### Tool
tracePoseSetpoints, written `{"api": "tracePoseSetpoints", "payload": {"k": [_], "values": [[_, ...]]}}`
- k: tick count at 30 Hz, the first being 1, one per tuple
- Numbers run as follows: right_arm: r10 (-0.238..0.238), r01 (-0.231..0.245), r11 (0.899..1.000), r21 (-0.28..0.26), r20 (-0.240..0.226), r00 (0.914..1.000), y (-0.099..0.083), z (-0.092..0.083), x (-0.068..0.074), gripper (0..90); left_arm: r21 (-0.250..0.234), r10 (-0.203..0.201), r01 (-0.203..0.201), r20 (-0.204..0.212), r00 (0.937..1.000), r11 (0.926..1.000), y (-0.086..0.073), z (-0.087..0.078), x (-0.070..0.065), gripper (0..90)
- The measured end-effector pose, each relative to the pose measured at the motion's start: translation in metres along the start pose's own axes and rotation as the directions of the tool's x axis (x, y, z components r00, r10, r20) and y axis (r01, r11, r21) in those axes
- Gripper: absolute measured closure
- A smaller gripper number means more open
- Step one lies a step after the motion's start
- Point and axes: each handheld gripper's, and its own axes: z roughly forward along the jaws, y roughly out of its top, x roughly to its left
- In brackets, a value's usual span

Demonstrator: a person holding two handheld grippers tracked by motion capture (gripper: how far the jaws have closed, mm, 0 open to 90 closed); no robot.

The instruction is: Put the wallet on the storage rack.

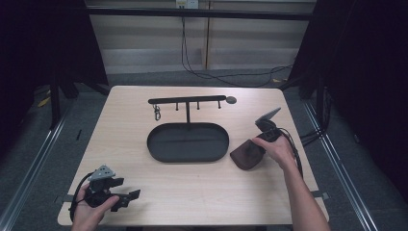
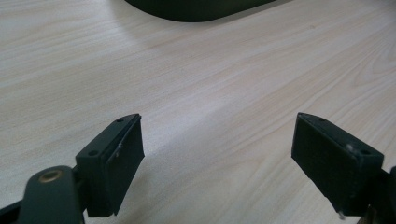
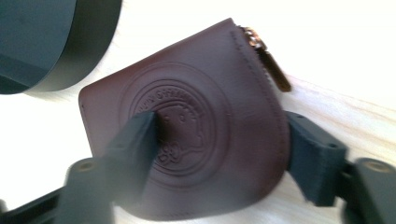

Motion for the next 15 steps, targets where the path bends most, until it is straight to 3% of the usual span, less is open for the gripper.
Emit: {"api": "tracePoseSetpoints", "payload": {"k": [4, 10, 15], "values": [[-0.006, 0.006, 1.000, -0.004, 0.014, 0.9999, -0.001, -0.002, 0.002, 35.7, -0.010, -0.011, 0.011, 0.000, 0.9999, 0.9999, 0.000, -0.001, 0.000, 16.9], [-0.004, 0.004, 0.999, -0.036, -0.012, 0.9999, -0.006, -0.014, -0.005, 53.0, -0.008, -0.002, 0.002, -0.002, 1.0000, 1.0000, 0.000, -0.001, 0.000, 16.9], [-0.031, 0.032, 0.999, -0.039, 0.014, 0.9994, -0.003, -0.025, 0.002, 61.4, -0.008, -0.004, 0.004, 0.001, 1.0000, 1.0000, 0.000, -0.001, 0.000, 16.9]]}}
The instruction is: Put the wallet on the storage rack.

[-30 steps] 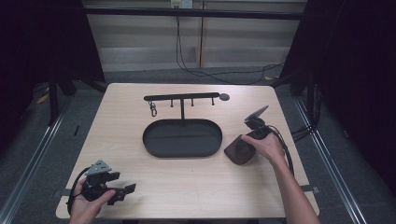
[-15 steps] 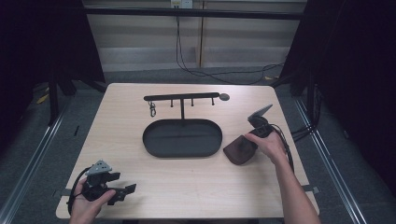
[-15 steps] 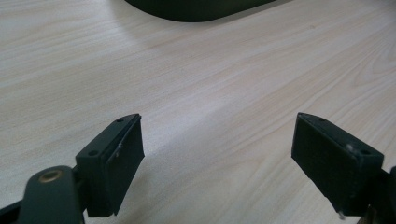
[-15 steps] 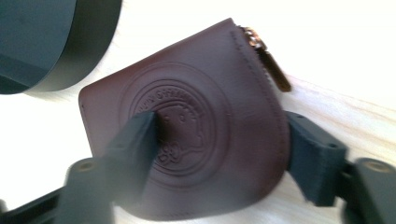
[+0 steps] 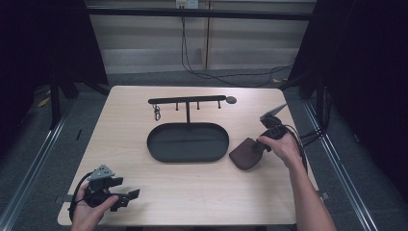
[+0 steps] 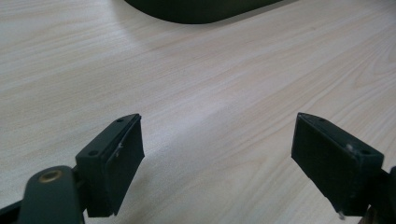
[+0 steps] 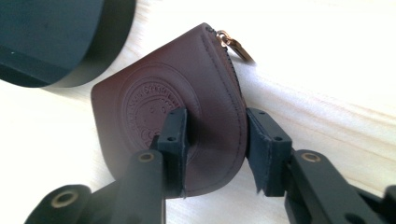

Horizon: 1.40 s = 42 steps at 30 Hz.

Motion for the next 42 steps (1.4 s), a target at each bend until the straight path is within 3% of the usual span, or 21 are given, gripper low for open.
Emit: {"api": "tracePoseSetpoints", "payload": {"k": [5, 9, 12, 19, 27, 37, 38, 42], "values": [[-0.014, 0.014, 1.000, 0.003, 0.055, 0.9984, 0.005, -0.009, 0.009, 64.6, 0.001, 0.001, -0.001, 0.004, 1.0000, 1.0000, 0.000, -0.001, 0.001, 16.9], [-0.001, 0.002, 1.000, -0.027, 0.017, 0.9999, 0.005, -0.020, 0.009, 71.5, 0.002, 0.013, -0.013, -0.010, 0.9999, 0.9999, 0.000, -0.001, -0.001, 16.9], [-0.011, 0.012, 1.000, -0.014, 0.045, 0.9989, 0.006, -0.024, 0.011, 71.9, 0.002, 0.016, -0.016, -0.008, 0.9998, 0.9999, 0.000, -0.001, -0.001, 16.9], [-0.029, 0.029, 0.999, -0.029, 0.020, 0.9994, 0.009, -0.036, 0.017, 78.8, -0.002, 0.006, -0.006, -0.006, 1.0000, 1.0000, 0.000, -0.001, 0.000, 16.9], [-0.044, 0.046, 0.999, -0.027, 0.079, 0.9959, 0.015, -0.049, 0.028, 80.6, -0.005, 0.008, -0.008, -0.004, 1.0000, 1.0000, 0.000, -0.002, 0.001, 16.9], [-0.045, 0.048, 0.999, -0.021, 0.120, 0.9917, 0.018, -0.061, 0.033, 81.3, -0.007, 0.003, -0.003, -0.003, 1.0000, 1.0000, 0.000, -0.002, 0.001, 16.9], [-0.042, 0.048, 0.998, -0.040, 0.142, 0.9890, 0.019, -0.064, 0.034, 81.4, -0.006, 0.002, -0.002, 0.001, 1.0000, 1.0000, 0.001, -0.002, 0.001, 16.8], [-0.041, 0.048, 0.998, -0.042, 0.142, 0.9890, 0.020, -0.067, 0.035, 82.2, -0.006, 0.002, -0.002, 0.000, 1.0000, 1.0000, 0.001, -0.002, 0.002, 16.9]]}}
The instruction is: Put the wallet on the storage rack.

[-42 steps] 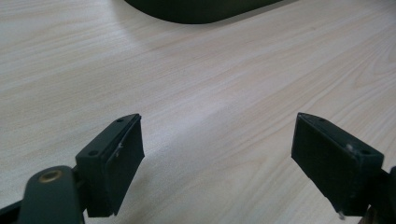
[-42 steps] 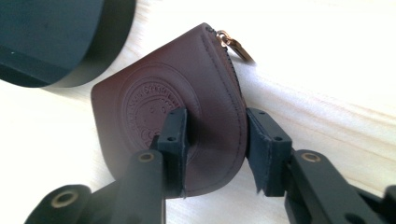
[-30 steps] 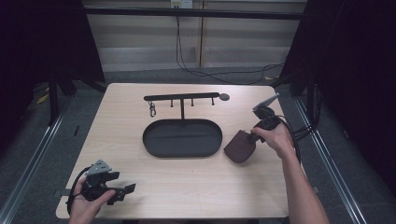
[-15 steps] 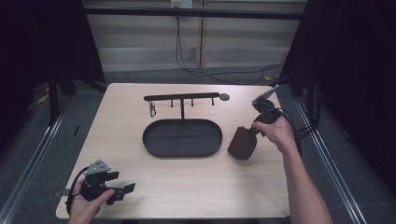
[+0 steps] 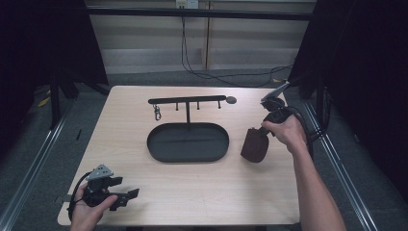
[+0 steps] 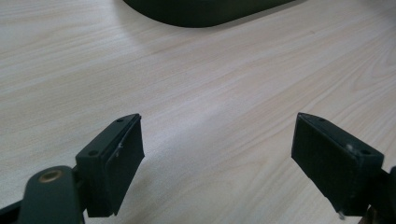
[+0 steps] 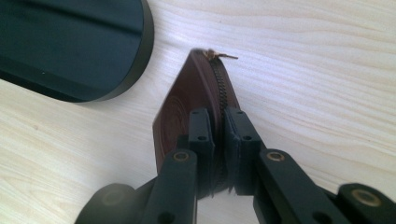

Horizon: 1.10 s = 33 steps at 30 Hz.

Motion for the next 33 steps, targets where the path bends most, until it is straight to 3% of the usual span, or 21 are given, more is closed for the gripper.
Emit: {"api": "tracePoseSetpoints", "payload": {"k": [33], "values": [[-0.013, 0.015, 1.000, -0.027, 0.058, 0.9982, 0.023, -0.034, 0.017, 83.7, -0.002, -0.012, 0.012, 0.012, 0.9999, 0.9999, 0.001, 0.000, 0.003, 16.8]]}}
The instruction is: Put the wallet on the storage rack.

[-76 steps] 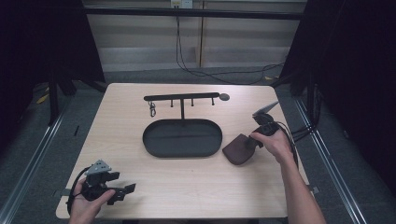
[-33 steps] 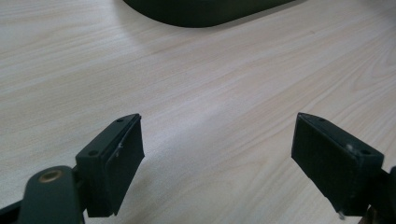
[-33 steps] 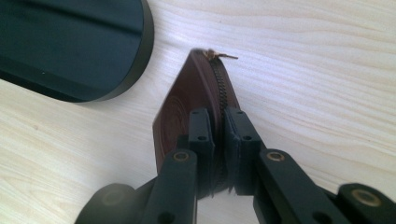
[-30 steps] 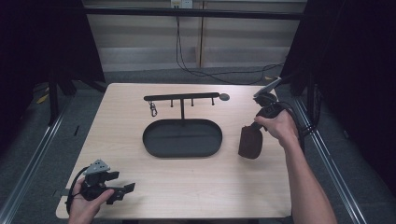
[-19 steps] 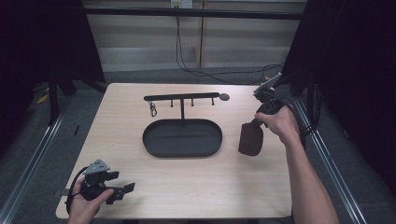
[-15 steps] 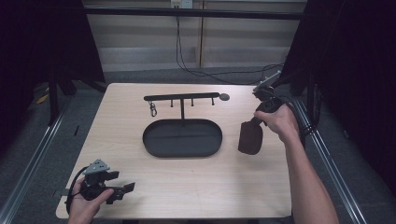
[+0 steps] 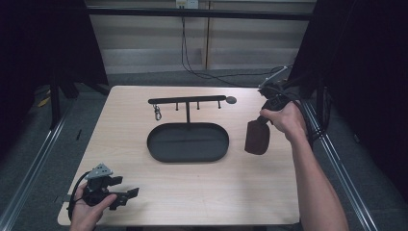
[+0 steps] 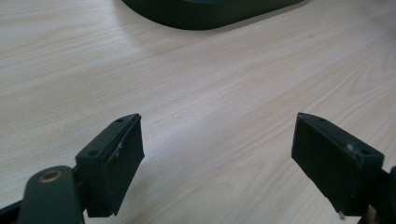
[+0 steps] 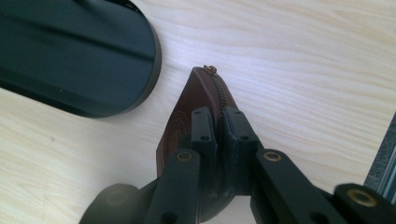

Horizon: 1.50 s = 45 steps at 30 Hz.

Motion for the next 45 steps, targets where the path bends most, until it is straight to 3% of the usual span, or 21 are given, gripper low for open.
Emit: {"api": "tracePoseSetpoints", "payload": {"k": [13, 21, 23, 26, 39, 45], "values": [[-0.036, 0.037, 0.999, -0.033, 0.011, 0.9993, 0.013, -0.017, 0.017, 83.6, 0.003, 0.007, -0.007, 0.001, 1.0000, 1.0000, 0.000, 0.000, 0.000, 16.8], [-0.058, 0.055, 0.996, -0.070, -0.042, 0.9974, 0.018, -0.008, 0.037, 83.6, 0.001, 0.006, -0.006, 0.003, 1.0000, 1.0000, 0.000, -0.001, 0.000, 16.8], [-0.063, 0.059, 0.996, -0.071, -0.052, 0.9967, 0.019, -0.006, 0.038, 83.6, 0.000, 0.005, -0.005, 0.005, 1.0000, 1.0000, 0.000, -0.001, 0.000, 16.8], [-0.060, 0.052, 0.995, -0.080, -0.106, 0.9925, 0.021, 0.000, 0.041, 83.6, 0.002, 0.003, -0.003, 0.005, 1.0000, 1.0000, 0.000, -0.001, 0.001, 16.8], [-0.046, 0.024, 0.991, -0.129, -0.176, 0.9833, 0.028, 0.015, 0.051, 83.6, 0.005, -0.001, 0.001, 0.005, 1.0000, 1.0000, 0.000, 0.000, 0.001, 16.8], [-0.034, -0.002, 0.987, -0.163, -0.220, 0.9749, 0.028, 0.028, 0.051, 83.6, 0.004, 0.001, -0.001, 0.005, 1.0000, 1.0000, 0.000, -0.001, 0.001, 16.8]]}}
